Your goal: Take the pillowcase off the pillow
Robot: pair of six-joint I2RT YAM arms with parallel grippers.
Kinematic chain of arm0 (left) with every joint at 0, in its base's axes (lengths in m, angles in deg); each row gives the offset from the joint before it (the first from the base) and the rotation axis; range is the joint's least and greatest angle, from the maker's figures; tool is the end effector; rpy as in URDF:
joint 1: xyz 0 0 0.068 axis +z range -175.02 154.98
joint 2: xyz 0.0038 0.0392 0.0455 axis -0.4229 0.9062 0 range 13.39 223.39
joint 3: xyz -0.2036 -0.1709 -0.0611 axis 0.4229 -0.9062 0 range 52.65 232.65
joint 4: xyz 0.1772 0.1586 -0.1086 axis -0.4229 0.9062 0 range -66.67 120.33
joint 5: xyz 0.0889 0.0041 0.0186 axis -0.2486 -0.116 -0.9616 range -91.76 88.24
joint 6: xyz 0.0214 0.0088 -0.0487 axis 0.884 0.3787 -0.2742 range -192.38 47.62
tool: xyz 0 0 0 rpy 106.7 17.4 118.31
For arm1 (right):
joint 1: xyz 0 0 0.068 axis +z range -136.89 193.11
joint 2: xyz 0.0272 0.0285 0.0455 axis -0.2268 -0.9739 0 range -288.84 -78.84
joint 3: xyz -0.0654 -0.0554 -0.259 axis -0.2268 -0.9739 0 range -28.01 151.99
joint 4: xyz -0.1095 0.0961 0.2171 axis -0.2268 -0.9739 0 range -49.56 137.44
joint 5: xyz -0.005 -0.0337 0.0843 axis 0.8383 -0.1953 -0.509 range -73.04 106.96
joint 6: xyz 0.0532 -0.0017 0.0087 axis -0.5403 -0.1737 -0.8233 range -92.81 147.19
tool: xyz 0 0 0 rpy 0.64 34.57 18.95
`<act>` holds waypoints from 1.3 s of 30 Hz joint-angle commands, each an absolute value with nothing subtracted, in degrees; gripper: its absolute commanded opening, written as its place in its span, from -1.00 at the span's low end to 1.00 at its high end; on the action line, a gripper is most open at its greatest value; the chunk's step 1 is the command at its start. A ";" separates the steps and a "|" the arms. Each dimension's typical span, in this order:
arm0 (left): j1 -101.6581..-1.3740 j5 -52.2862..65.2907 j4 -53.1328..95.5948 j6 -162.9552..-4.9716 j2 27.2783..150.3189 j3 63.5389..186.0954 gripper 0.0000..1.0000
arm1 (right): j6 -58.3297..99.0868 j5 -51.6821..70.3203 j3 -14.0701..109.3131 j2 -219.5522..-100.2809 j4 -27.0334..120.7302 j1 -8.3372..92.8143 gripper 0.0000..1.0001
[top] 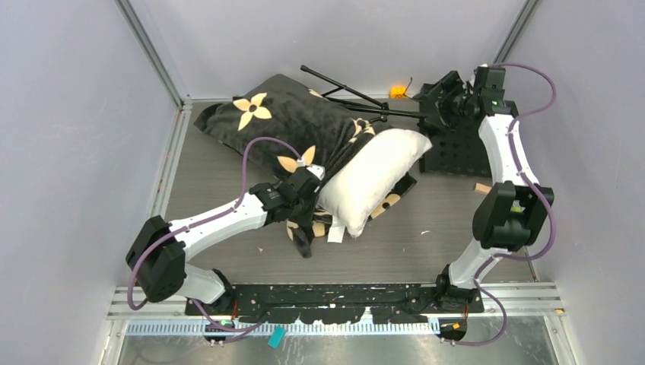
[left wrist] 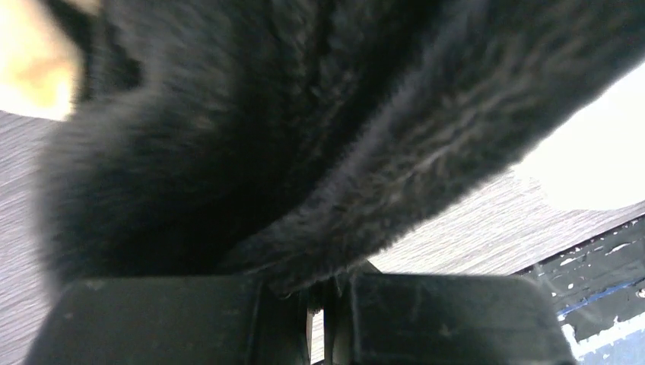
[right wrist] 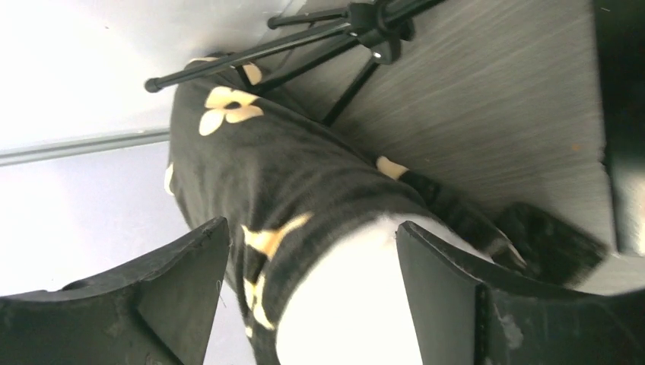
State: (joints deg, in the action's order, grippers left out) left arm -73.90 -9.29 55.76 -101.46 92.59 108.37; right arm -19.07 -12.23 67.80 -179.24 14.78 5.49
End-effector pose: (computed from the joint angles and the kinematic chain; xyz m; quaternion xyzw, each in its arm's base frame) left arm 0.1880 -0.2082 0.2396 0.1451 0.9431 -0.1352 0.2670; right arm 0.3991 -0.0359 0.3498 0.2930 0.8236 0.3553 0.3310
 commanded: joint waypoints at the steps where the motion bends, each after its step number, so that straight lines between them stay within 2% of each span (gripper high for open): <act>1: -73.80 -4.97 54.20 -99.68 94.13 111.19 -0.93 | -14.34 -4.59 61.97 -167.74 16.28 5.38 0.72; 4: -73.80 -4.78 53.35 -98.91 95.25 112.02 -0.91 | -14.28 7.58 57.89 -161.49 12.29 5.38 0.75; 7: -73.80 -5.62 54.74 -98.17 96.07 113.49 -0.87 | -13.70 10.24 51.86 -154.92 12.05 5.82 0.77; 11: -73.99 -6.45 54.22 -97.54 92.17 113.16 -0.76 | -12.27 7.65 42.48 -147.71 13.70 9.75 0.78; 15: -73.99 -7.88 54.49 -96.90 86.97 112.85 -0.49 | -13.46 -6.31 32.20 -143.68 20.21 12.45 0.79; 18: -74.06 -6.70 55.71 -95.32 84.06 113.61 -0.09 | -11.23 -1.08 29.77 -142.99 18.99 21.76 0.79; 19: -74.06 -6.18 56.27 -94.87 83.35 114.10 -0.03 | -10.76 1.36 29.24 -143.06 18.75 25.44 0.79; 22: -74.06 -6.09 59.15 -94.37 82.17 117.12 0.01 | -11.90 6.03 27.08 -144.07 19.75 33.30 0.79; 28: -74.15 -9.31 60.63 -92.20 82.42 122.15 0.12 | -14.92 10.75 24.03 -147.78 23.41 36.88 0.80; 34: -73.75 -13.09 62.08 -88.54 93.78 131.25 0.23 | -14.51 11.47 24.29 -152.97 24.46 38.30 0.80; 35: -73.33 -13.25 60.86 -88.30 95.27 131.80 0.23 | -14.41 10.87 24.21 -153.21 24.87 38.30 0.70; 37: -71.76 -13.04 57.05 -88.15 97.80 131.98 0.23 | -14.08 9.68 24.03 -153.28 25.70 38.25 0.27; 39: -69.40 -11.37 54.68 -88.93 100.18 132.55 0.19 | -13.85 8.83 24.08 -152.85 25.88 38.30 -0.62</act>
